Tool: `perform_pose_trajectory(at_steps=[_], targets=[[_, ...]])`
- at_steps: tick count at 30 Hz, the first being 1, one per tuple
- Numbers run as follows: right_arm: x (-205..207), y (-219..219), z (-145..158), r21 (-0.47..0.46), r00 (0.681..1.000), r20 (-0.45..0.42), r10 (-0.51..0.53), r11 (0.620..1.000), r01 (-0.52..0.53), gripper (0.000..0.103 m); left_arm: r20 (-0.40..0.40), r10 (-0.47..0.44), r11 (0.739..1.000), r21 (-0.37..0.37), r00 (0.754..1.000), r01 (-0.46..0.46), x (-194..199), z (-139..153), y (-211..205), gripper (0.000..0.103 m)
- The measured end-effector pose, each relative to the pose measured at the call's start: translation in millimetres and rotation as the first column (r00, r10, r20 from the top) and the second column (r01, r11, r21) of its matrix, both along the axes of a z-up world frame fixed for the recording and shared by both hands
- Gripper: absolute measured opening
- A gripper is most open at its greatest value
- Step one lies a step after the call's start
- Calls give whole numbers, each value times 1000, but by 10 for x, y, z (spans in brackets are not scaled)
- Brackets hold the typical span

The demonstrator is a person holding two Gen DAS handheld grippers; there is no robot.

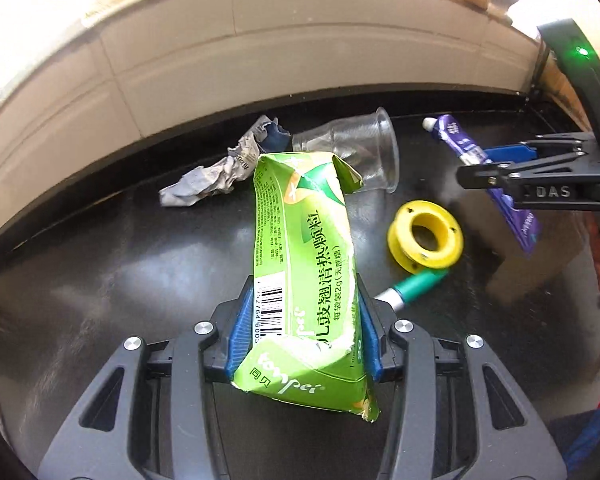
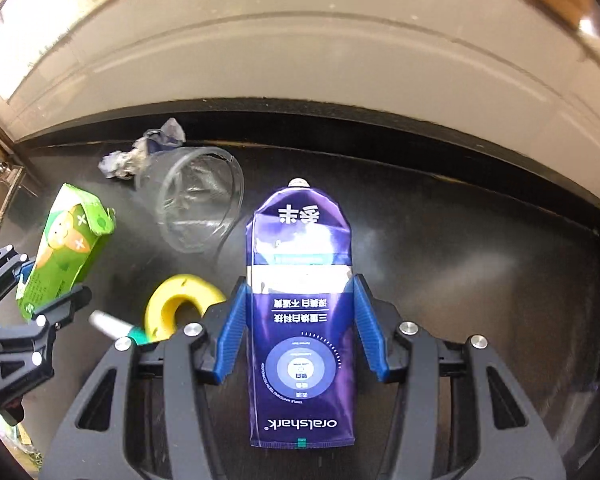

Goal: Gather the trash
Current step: 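Carry juice box and milk carton to the bin and open both tools to drop them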

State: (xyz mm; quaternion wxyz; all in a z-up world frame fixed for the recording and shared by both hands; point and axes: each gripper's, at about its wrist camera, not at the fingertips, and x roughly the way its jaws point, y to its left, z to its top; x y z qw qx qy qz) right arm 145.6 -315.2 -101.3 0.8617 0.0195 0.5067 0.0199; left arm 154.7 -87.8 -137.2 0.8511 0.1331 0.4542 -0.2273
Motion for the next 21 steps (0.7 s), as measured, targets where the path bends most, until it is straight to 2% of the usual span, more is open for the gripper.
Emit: perform_pose_trajectory(at_steps=[7,15,21], targets=[[-711,156,325,12,999,52,15,1000,-16,51,14,60,998,-18,998,-59,-629,301,203,45],[-1338,407,421,31,997,61,46,998,-48,51,5,90,996,-23,996,-90,-1272,374,276,45],[-1691,458,474,30,996,67,54,998,-56,51,21,91,996,-19,996,-91,-1529,398,270,45]])
